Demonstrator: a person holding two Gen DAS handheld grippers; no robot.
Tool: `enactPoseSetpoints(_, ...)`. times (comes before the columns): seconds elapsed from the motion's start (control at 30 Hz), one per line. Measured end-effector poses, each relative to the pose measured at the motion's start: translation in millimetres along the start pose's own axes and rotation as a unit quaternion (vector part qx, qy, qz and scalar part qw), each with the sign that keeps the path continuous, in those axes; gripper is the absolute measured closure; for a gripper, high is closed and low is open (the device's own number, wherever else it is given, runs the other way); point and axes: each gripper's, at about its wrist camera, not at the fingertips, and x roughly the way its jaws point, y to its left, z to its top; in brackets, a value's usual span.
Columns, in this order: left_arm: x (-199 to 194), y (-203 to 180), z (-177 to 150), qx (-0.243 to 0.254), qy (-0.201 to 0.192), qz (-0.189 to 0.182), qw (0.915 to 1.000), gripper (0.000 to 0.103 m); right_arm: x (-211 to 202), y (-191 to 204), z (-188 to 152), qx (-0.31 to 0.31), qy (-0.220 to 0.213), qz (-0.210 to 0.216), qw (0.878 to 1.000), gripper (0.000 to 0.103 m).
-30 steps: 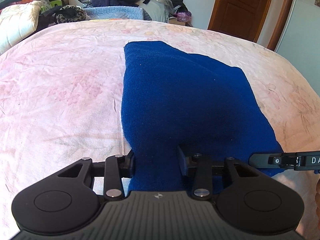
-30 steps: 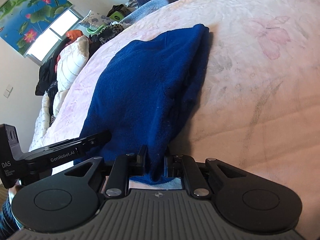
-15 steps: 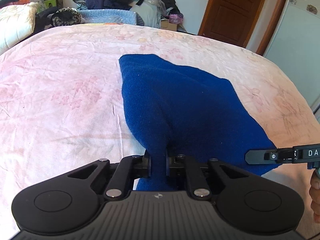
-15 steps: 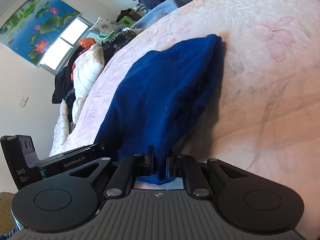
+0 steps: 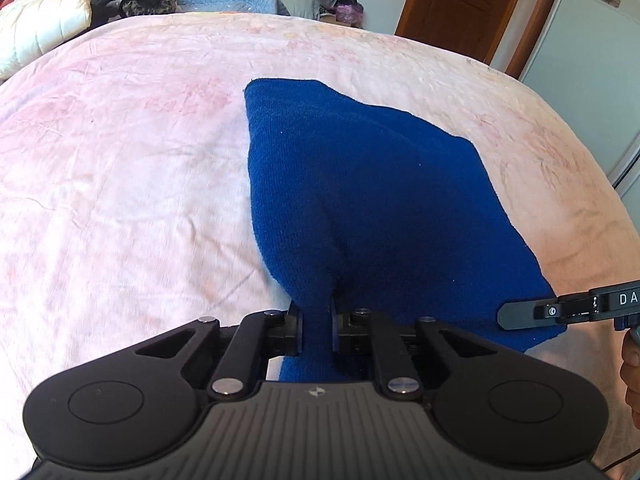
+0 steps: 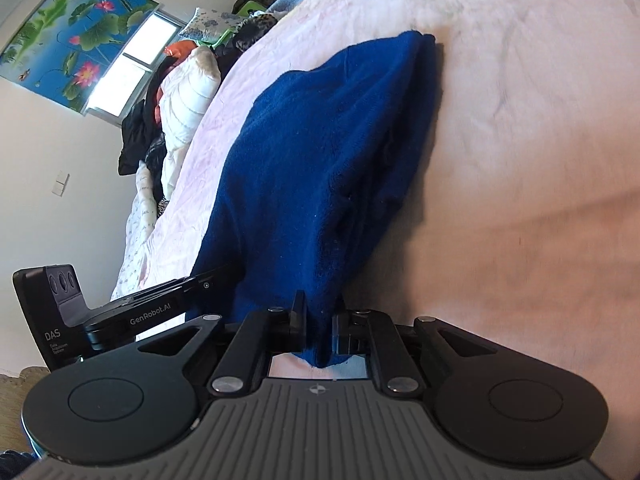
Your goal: Fold small clothes
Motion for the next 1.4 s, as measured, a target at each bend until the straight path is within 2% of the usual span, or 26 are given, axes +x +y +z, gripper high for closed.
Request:
enactPoseSetpoints(0.23, 6.0, -1.3, -8.7, 0.007, -0.009, 0.015, 0.9998, 0.09, 9.8, 5.9, -17.1, -0.016, -0.01, -0.035, 0.999, 0.089)
enactPoseSetpoints(0.37, -11.6, -3.2, -17.9, 0.007, -0.035, 0.026, 0.999, 0.085, 0.8, 12.8, -23.6, -0.015, -0.034, -0.061, 0.997, 0.065)
enactPoseSetpoints(0.43, -31.6, -3.0, -30.4, 0.013, -0.061, 0.031, 0.9976, 0.081, -16.8, 22.2, -33.2, -0.033, -0.067, -0.076, 0.994, 0.066)
enactPoseSetpoints(0.5, -46.7, -3.7, -46.1, 0.023, -0.077, 0.05, 0.9955, 0.069, -37.1, 36.4, -49.0, -0.083, -0.105, -0.105, 0.985, 0.059)
enactPoseSetpoints(0.53, -52.4, -4.5, -54.3, 0.027, -0.085, 0.055, 0.9945, 0.064, -44.8, 42.2, -56.6, -0.103, -0.117, -0.119, 0.981, 0.049)
enactPoseSetpoints(0.57, -55.9, -5.8, -62.9, 0.03, -0.094, 0.056, 0.9935, 0.051, -51.2, 48.1, -66.6, -0.121, -0.129, -0.13, 0.976, 0.039)
enactPoseSetpoints(0.6, -57.4, -8.0, -71.8, 0.035, -0.101, 0.057, 0.9926, 0.04, -53.2, 52.2, -74.9, -0.135, -0.132, -0.135, 0.973, 0.034)
enactPoseSetpoints(0.63, -57.2, -10.9, -80.4, 0.04, -0.104, 0.059, 0.992, 0.039, -52.1, 54.7, -82.4, -0.149, -0.13, -0.14, 0.97, 0.028)
enactPoseSetpoints(0.8, -42.3, -19.4, -109.3, 0.022, -0.096, 0.056, 0.9936, 0.039, -18.5, 61.1, -116.9, -0.186, -0.111, -0.182, 0.959, 0.03)
enactPoseSetpoints(0.83, -42.4, -21.3, -114.0, 0.019, -0.111, 0.064, 0.9916, 0.039, -11.9, 60.3, -122.2, -0.179, -0.11, -0.189, 0.959, 0.029)
enactPoseSetpoints(0.93, -39.1, -25.3, -118.2, 0.01, -0.13, 0.083, 0.988, 0.037, -1.4, 65.1, -131.9, -0.176, -0.152, -0.218, 0.948, 0.025)
enactPoseSetpoints(1.0, -32.7, -25.8, -120.5, 0.009, -0.141, 0.1, 0.9849, 0.019, 5.5, 66.3, -132.7, -0.164, -0.177, -0.241, 0.94, 0.02)
enactPoseSetpoints(1.07, -29.5, -26.5, -118.1, 0.015, -0.139, 0.101, 0.9849, 0.015, 13.7, 63.6, -134.9, -0.168, -0.198, -0.262, 0.929, 0.011)
enactPoseSetpoints(1.13, -27.7, -26.3, -116.8, 0.019, -0.136, 0.096, 0.9858, 0.01, 23.5, 63.2, -142.0, -0.195, -0.213, -0.289, 0.913, 0.006)
enactPoseSetpoints(1.17, -26.5, -26.1, -116.2, 0.021, -0.135, 0.093, 0.9863, 0.007, 29.1, 64.5, -143.4, -0.206, -0.208, -0.303, 0.907, 0.002)
enactPoseSetpoints(1.23, -26.5, -24.8, -116.6, 0.018, -0.135, 0.093, 0.9863, 0.006, 35.0, 66.7, -142.5, -0.216, -0.199, -0.32, 0.901, 0.001)
enactPoseSetpoints(1.4, -23.9, -27.1, -115.4, 0.021, -0.132, 0.101, 0.9859, 0.004, 35.2, 66.7, -144.2, -0.215, -0.2, -0.332, 0.896, 0.001)
